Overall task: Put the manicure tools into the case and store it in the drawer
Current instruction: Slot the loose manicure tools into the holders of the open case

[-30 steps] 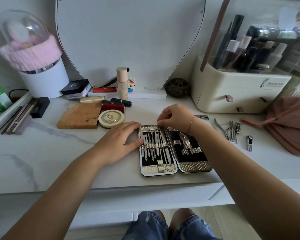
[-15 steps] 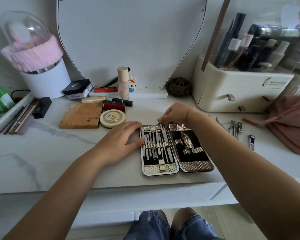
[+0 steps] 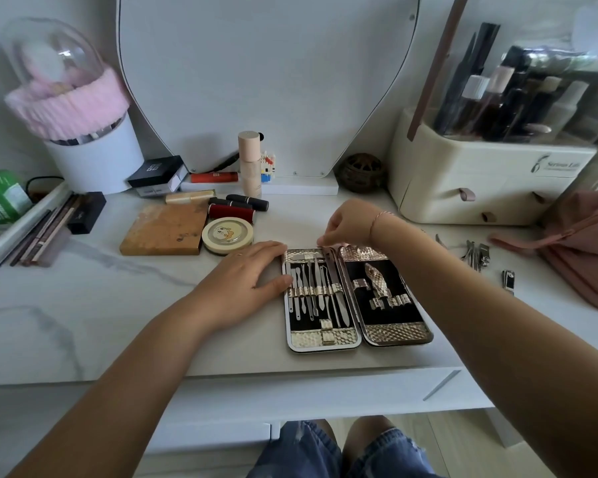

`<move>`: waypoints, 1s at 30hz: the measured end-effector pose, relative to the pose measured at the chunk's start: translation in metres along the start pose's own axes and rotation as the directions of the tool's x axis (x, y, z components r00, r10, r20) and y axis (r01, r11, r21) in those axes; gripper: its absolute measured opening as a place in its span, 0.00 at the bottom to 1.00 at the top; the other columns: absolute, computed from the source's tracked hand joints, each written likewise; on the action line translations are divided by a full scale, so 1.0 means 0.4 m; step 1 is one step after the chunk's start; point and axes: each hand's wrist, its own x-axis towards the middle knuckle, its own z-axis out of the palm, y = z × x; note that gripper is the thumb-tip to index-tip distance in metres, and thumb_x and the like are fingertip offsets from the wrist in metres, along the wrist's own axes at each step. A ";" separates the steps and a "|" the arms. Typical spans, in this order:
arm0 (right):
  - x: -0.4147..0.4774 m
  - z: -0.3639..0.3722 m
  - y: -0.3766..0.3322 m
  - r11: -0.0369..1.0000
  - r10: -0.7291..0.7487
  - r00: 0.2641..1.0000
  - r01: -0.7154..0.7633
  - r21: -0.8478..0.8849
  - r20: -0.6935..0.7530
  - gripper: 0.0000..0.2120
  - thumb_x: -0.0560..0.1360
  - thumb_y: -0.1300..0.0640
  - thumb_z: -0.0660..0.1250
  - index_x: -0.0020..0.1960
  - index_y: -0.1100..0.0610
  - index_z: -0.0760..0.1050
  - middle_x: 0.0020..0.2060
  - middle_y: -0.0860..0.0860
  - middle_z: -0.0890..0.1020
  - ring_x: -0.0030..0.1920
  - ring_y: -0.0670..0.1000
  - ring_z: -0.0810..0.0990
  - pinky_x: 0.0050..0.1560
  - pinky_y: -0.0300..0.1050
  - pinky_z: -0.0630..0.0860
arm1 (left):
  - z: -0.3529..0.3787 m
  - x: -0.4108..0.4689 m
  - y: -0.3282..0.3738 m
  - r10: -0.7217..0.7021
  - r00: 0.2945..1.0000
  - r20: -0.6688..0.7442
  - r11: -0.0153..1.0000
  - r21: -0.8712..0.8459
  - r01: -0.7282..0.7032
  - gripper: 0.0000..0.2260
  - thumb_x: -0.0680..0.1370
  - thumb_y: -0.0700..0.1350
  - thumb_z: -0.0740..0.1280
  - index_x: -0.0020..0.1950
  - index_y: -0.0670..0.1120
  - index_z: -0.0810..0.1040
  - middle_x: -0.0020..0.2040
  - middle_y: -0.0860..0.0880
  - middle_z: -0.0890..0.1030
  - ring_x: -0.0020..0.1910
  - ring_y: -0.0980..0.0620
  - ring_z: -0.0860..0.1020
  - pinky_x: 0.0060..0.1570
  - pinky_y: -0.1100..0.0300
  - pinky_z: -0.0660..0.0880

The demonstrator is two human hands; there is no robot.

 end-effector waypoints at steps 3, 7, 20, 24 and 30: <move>-0.010 0.010 0.004 0.997 -0.039 0.996 0.033 -0.072 -0.075 0.12 0.71 0.50 0.70 0.43 0.60 0.82 0.28 0.46 0.74 0.31 0.45 0.71 0.31 0.36 0.65 | 0.002 0.002 -0.006 -0.003 1.000 -0.001 1.000 -0.005 0.003 0.36 0.69 0.70 0.50 0.72 0.54 0.61 0.72 0.55 0.63 0.71 0.56 0.61 0.68 0.60 0.57; -0.042 0.012 0.015 0.987 -0.117 0.987 0.104 -0.118 -0.110 0.10 0.74 0.53 0.67 0.50 0.58 0.82 0.44 0.53 0.83 0.47 0.52 0.79 0.47 0.42 0.74 | 0.004 0.003 -0.008 0.001 1.000 -0.006 1.000 -0.011 -0.001 0.36 0.69 0.70 0.50 0.72 0.53 0.62 0.72 0.54 0.64 0.71 0.56 0.61 0.69 0.60 0.57; -0.109 0.040 0.084 0.959 -0.278 0.948 0.282 0.007 -0.156 0.11 0.76 0.54 0.64 0.56 0.47 0.80 0.42 0.46 0.74 0.42 0.44 0.72 0.47 0.38 0.66 | 0.001 0.001 0.000 0.001 1.000 -0.010 1.000 -0.013 -0.002 0.30 0.74 0.63 0.56 0.73 0.51 0.61 0.72 0.54 0.63 0.71 0.56 0.60 0.68 0.62 0.56; -0.133 0.050 0.093 0.950 -0.303 0.943 0.286 -0.128 -0.139 0.12 0.77 0.49 0.60 0.59 0.42 0.77 0.46 0.46 0.72 0.44 0.42 0.69 0.53 0.44 0.63 | 0.000 0.000 0.003 -0.011 1.000 0.006 1.000 -0.015 0.011 0.30 0.73 0.63 0.55 0.73 0.52 0.61 0.73 0.54 0.62 0.71 0.56 0.60 0.69 0.61 0.56; -0.156 0.058 0.101 0.941 -0.334 0.918 0.310 -0.136 -0.214 0.13 0.77 0.49 0.61 0.60 0.42 0.76 0.46 0.46 0.70 0.46 0.42 0.66 0.53 0.45 0.60 | -0.001 0.000 0.005 -0.005 1.000 -0.004 1.000 -0.007 0.005 0.27 0.76 0.60 0.57 0.73 0.52 0.61 0.73 0.54 0.63 0.71 0.57 0.60 0.67 0.63 0.55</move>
